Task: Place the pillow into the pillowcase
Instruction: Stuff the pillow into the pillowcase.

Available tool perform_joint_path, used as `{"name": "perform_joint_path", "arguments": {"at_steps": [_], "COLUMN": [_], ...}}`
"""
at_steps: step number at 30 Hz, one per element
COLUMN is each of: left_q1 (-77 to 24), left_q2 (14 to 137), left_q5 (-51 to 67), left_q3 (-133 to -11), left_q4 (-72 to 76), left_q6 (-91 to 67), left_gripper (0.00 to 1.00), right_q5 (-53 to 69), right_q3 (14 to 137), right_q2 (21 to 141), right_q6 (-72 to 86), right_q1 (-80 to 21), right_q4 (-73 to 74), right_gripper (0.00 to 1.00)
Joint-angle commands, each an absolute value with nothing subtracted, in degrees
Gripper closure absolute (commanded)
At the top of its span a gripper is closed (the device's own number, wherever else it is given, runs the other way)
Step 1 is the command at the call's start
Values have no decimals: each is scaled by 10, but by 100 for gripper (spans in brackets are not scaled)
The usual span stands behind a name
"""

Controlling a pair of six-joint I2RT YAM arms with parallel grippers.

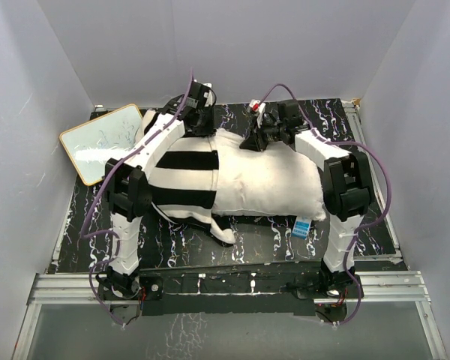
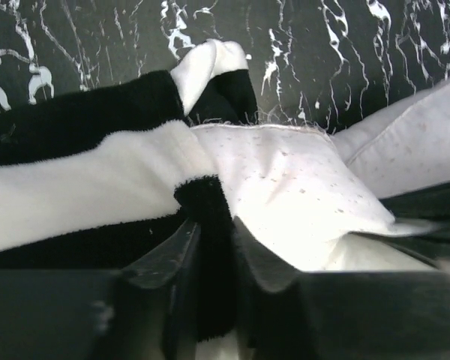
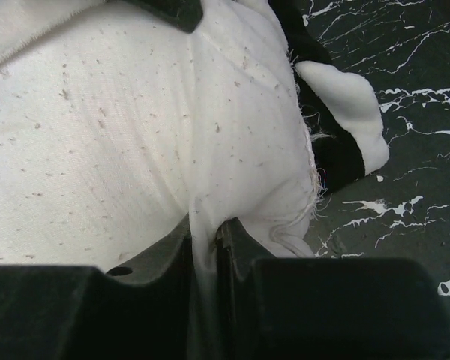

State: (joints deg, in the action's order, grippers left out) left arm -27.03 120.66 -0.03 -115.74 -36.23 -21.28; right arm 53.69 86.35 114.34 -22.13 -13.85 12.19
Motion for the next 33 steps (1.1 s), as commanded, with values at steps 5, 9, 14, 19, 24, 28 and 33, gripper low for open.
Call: {"name": "perform_joint_path", "arguments": {"at_steps": [5, 9, 14, 19, 24, 28, 33], "left_q1": [-281, -320, -356, -373, -373, -373, -373], "left_q2": [1201, 1165, 1050, 937, 879, 845, 823], "left_q5": [126, 191, 238, 259, 227, 192, 157], "left_q3": [-1320, -1339, -1182, -908, -670, -606, -621], "left_q4": [-353, -251, -94, 43, 134, 133, 90], "left_q6": [-229, -225, -239, -269, -315, -305, -273], "left_gripper": [100, 100, 100, 100, 98, 87, 93], "right_q5": [518, 524, 585, 624, 575, 563, 596], "right_q3": [906, 972, 969, 783, 577, 534, 579], "right_q2": [1065, 1017, 938, 872, 863, 875, 861], "right_q6": [-184, -151, -154, -210, -342, -422, -550], "right_q1": [-146, -125, -118, -130, -145, -145, -144], "right_q4": [89, 73, 88, 70, 81, 163, 318], "right_gripper": [92, 92, 92, 92, 92, 92, 79]}}
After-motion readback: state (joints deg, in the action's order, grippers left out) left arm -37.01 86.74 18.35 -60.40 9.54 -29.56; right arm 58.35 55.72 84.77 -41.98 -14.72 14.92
